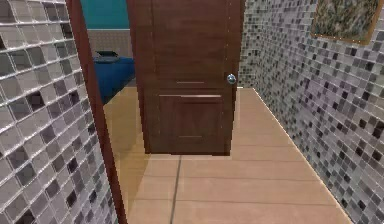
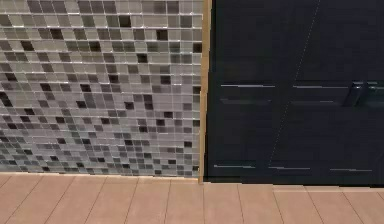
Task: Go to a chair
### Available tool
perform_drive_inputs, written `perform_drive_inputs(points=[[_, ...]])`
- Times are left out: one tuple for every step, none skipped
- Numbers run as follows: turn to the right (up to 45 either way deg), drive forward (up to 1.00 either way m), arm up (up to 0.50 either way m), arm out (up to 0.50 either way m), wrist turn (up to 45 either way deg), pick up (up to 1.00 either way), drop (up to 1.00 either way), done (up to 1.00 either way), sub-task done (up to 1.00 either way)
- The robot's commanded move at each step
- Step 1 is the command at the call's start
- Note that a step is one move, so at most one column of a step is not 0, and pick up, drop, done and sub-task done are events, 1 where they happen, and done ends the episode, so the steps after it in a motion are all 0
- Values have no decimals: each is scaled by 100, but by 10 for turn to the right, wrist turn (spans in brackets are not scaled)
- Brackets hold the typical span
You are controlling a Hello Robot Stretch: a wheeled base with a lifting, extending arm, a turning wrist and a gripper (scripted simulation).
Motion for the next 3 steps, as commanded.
perform_drive_inputs(points=[[0, 40, 0, 0, 0, 0, 0, 0, 0], [0, 100, 0, 0, 0, 0, 0, 0, 0], [390, 0, 0, 0, 0, 0, 0, 0, 0]])
